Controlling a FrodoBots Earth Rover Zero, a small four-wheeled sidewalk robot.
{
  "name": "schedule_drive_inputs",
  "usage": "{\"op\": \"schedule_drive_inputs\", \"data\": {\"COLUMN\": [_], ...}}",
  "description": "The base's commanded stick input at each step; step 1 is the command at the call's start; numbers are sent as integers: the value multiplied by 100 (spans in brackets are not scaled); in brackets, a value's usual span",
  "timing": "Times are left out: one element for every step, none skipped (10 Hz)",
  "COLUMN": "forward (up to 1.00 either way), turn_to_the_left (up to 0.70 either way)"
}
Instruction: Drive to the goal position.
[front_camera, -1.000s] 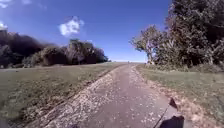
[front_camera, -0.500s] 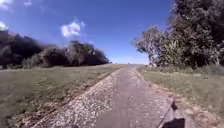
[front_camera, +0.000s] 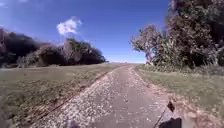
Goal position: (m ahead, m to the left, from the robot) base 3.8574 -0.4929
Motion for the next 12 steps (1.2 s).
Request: {"op": "schedule_drive_inputs", "data": {"forward": [70,70,70,70,70,70,70,70,70,70,70,70], "turn_to_the_left": [0,0,0,0,0,0,0,0,0,0,0,0]}}
